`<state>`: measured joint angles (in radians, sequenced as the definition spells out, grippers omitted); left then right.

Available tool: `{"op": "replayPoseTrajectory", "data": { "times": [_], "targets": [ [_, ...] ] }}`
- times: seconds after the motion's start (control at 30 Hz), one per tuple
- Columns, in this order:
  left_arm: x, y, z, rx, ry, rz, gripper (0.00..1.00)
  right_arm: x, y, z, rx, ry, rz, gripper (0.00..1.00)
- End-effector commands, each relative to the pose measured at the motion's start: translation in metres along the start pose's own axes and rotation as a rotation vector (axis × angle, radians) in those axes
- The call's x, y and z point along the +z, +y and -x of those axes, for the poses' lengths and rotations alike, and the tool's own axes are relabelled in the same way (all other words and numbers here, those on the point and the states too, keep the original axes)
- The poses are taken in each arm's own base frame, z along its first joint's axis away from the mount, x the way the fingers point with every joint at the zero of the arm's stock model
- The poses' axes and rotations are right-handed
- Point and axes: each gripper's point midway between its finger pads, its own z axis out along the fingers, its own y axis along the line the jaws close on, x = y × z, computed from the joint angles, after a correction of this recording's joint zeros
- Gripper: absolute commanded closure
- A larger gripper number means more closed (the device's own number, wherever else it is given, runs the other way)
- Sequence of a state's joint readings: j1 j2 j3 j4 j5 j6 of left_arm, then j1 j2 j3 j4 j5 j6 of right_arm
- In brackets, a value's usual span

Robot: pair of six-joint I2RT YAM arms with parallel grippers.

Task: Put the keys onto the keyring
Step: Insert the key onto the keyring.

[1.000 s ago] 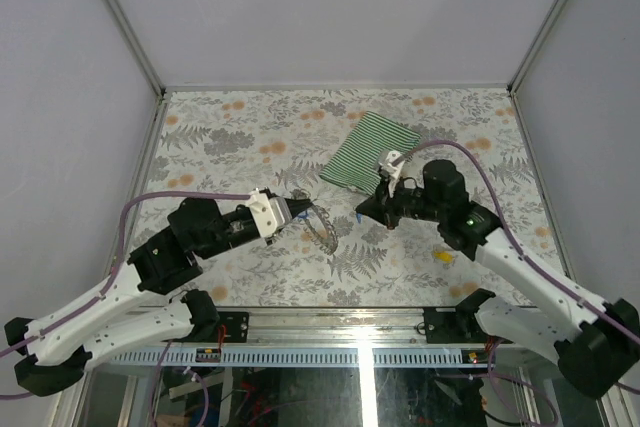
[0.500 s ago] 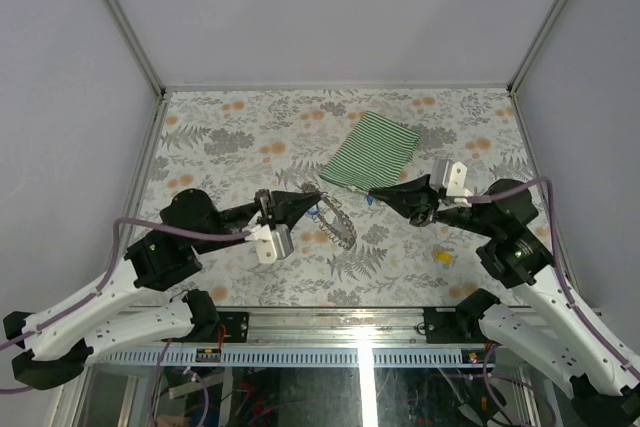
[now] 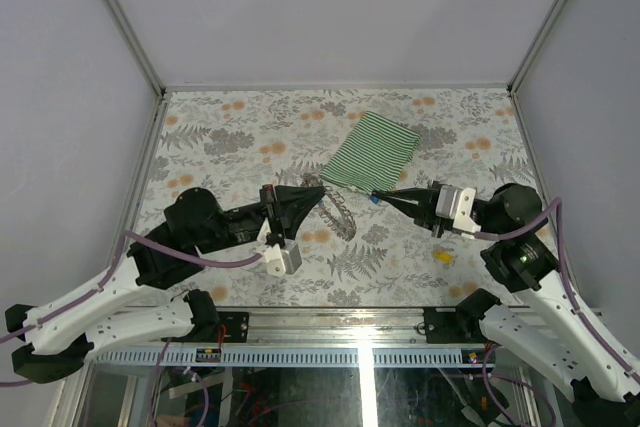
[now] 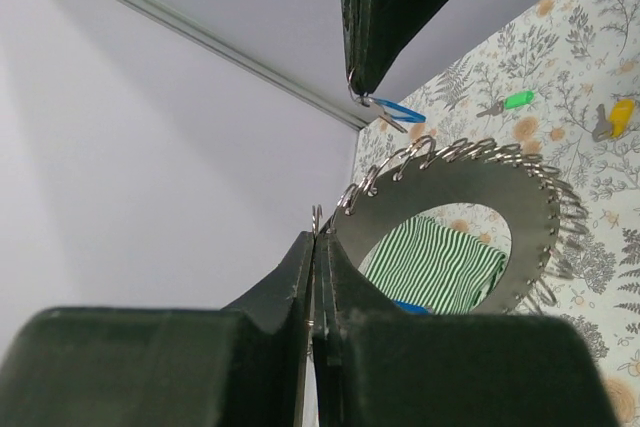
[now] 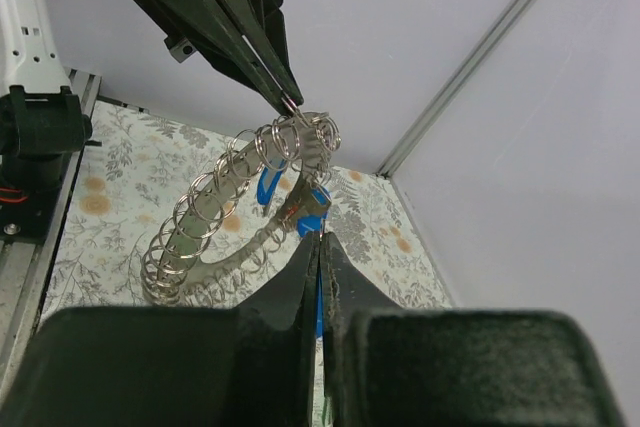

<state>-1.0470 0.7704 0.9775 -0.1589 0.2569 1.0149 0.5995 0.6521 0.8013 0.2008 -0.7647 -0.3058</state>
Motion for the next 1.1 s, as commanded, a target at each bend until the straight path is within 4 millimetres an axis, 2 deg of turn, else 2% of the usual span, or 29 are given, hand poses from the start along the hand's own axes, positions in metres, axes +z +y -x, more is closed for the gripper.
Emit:
{"op": "replayPoseTrajectory", "data": {
  "times": [0.0,0.23,0.4,0.53,0.67,0.77,1.07],
  "targets": [
    [-0.002,0.032,0.02,0.078,-0.052,0.112,1.0,0.009,-0.012,0.025,-0.143,-0.067,0.022,1.0],
    [0.0,0.029,0.015,0.018,-0.047,0.129,1.0,0.024,-0.016,0.026,-0.245,-0.061,0.032,1.0],
    [-0.003,0.036,0.015,-0.142,-0.036,0.179,1.0,0.037,-0.019,0.035,-0.257,-0.061,0.033,1.0],
    [-0.006,0.042,0.012,-0.346,-0.026,0.251,1.0,0.042,-0.025,0.04,-0.217,-0.06,0.02,1.0],
    [-0.006,0.042,0.009,-0.574,-0.034,0.31,1.0,0.048,-0.023,0.04,-0.163,-0.056,0.044,1.0],
    [-0.004,0.041,0.006,-0.68,-0.043,0.342,1.0,0.051,-0.021,0.044,-0.12,-0.066,0.062,1.0],
    [0.0,0.039,0.0,-0.777,-0.042,0.377,1.0,0.059,-0.015,0.035,-0.011,-0.029,0.107,1.0]
  ]
}}
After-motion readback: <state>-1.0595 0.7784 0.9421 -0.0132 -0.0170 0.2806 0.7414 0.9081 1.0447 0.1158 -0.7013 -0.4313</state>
